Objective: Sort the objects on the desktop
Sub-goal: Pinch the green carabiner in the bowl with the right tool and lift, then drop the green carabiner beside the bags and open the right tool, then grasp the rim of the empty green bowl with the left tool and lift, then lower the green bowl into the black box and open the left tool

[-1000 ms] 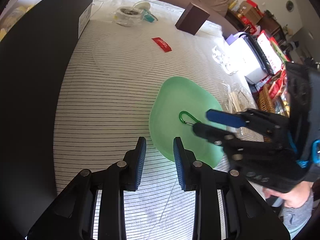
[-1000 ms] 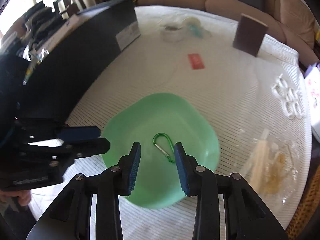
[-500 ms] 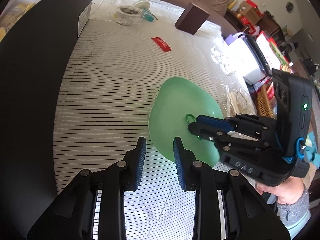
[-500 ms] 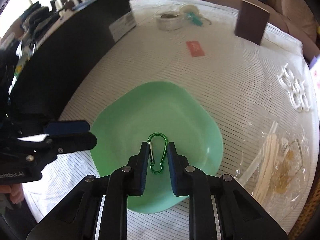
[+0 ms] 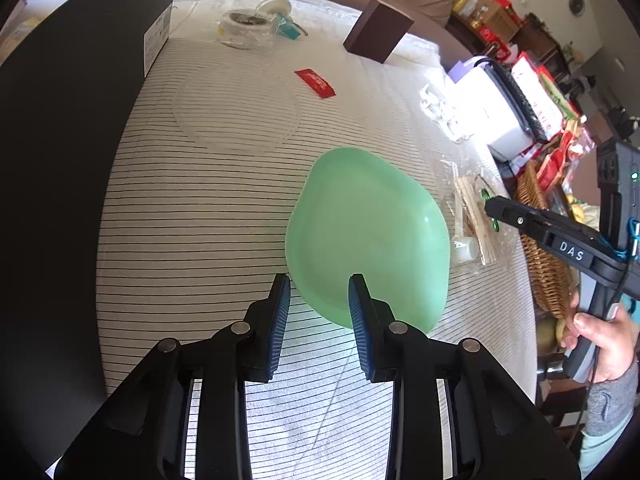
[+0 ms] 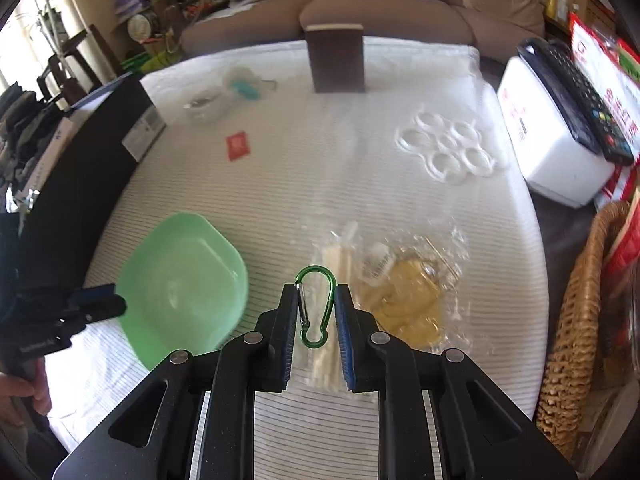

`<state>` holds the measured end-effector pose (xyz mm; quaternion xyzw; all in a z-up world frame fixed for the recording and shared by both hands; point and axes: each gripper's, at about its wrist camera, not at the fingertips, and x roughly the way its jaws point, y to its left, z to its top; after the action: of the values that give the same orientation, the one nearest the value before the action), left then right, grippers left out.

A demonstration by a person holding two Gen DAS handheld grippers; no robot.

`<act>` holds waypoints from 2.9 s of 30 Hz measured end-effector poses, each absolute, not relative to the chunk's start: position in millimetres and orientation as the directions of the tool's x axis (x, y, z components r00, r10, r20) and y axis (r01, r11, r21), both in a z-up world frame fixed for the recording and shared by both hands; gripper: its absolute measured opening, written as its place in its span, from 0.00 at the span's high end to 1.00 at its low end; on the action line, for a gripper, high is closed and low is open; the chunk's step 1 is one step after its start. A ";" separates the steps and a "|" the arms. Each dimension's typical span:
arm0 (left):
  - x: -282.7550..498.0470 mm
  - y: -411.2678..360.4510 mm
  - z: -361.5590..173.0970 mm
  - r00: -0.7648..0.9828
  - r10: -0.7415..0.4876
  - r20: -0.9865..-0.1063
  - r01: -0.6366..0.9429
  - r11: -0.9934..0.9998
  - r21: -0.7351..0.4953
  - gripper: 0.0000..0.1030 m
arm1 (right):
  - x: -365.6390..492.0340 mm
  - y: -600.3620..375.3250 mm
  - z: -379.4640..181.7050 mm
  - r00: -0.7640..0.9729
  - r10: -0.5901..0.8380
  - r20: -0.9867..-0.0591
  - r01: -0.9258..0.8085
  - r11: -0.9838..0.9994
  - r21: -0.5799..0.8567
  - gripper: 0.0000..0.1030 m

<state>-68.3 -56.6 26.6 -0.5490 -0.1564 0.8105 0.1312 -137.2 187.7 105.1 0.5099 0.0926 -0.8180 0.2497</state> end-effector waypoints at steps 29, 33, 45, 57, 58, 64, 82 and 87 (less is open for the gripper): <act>-73.1 -53.3 20.4 -0.370 0.314 -0.874 -0.049 -0.946 -0.319 0.85 | -129.0 118.4 80.7 -0.304 -0.381 -0.873 0.547 -0.820 0.167 0.76; -67.2 -64.3 46.4 -0.414 0.358 -0.837 -0.048 -0.927 -0.372 0.86 | -127.7 121.7 112.0 -0.344 -0.446 -0.826 0.541 -0.813 0.214 0.76; -41.6 -141.7 169.5 -0.564 0.387 -0.730 -0.090 -0.907 -0.411 0.85 | -119.0 60.9 257.5 -0.367 -0.660 -0.655 0.671 -0.676 0.305 0.76; -25.4 -345.7 165.2 -0.508 0.224 -0.832 0.150 -0.928 -0.342 0.85 | -67.7 -142.9 252.5 -0.185 -0.714 -0.675 0.811 -0.499 0.306 0.76; -22.4 -358.0 157.0 -0.493 0.201 -0.847 0.170 -0.932 -0.321 0.85 | -63.6 -158.5 243.9 -0.166 -0.707 -0.687 0.817 -0.490 0.306 0.76; -11.2 -402.6 108.6 -0.409 0.116 -0.905 0.261 -0.936 -0.237 0.85 | -35.9 -229.7 191.6 -0.122 -0.620 -0.775 0.852 -0.467 0.239 0.76; 9.8 -391.4 137.8 -0.430 -0.041 -0.902 0.236 -0.969 -0.068 0.76 | -4.8 -251.4 137.6 -0.215 -0.399 -0.891 0.899 -0.437 -0.021 0.75; 10.3 -386.7 150.1 -0.452 -0.050 -0.890 0.220 -0.974 -0.058 0.69 | -5.3 -245.9 147.9 -0.217 -0.416 -0.883 0.893 -0.451 -0.007 0.73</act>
<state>10.3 -386.7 150.1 -0.5172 -0.0825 0.8481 -0.0796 -5.3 -245.9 147.9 0.4372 0.2723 -0.7310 0.4477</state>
